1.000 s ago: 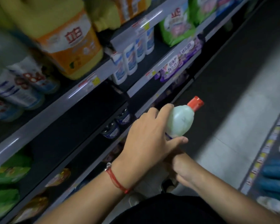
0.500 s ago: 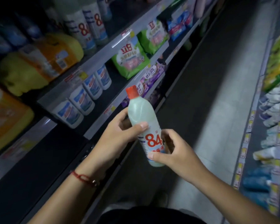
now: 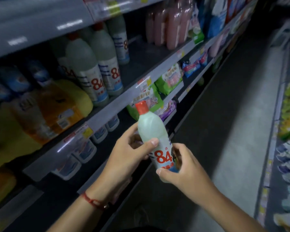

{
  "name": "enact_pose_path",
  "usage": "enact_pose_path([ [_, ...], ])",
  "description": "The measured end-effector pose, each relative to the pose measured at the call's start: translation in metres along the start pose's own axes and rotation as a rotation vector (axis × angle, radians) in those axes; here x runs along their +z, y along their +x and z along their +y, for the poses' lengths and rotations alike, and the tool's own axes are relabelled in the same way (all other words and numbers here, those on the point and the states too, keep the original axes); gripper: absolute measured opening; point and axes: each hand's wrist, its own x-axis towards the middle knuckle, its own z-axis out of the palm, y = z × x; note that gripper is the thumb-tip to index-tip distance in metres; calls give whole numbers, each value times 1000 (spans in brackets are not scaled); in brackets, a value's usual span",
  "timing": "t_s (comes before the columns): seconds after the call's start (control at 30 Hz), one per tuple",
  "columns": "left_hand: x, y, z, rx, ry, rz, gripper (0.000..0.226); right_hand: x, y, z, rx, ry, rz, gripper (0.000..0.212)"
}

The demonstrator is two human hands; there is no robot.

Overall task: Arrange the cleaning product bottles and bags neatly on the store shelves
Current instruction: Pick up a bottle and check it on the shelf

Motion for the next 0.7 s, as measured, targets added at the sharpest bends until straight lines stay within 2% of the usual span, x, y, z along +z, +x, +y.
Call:
enact_pose_path([
  [0.1,-6,29,7,95,101,25,53,-7,35,-11,27,42,-53,57],
  [0.23,-17,59,21,270,349,-16,64,-17,78,-18,4,168,-78,63],
  [0.37,-23,76,28,413,737,85,70,-31,119,-29,-32,261,-160,65],
  [0.47,-22,95,21,452,872,189,68,-43,159,-31,-95,290,-176,65],
  [0.6,-18,112,12,335,1035,366,60,-59,206,-51,-169,270,-269,72],
  [0.7,-8,116,9,239,1253,531,63,-69,239,-70,-257,228,-346,57],
])
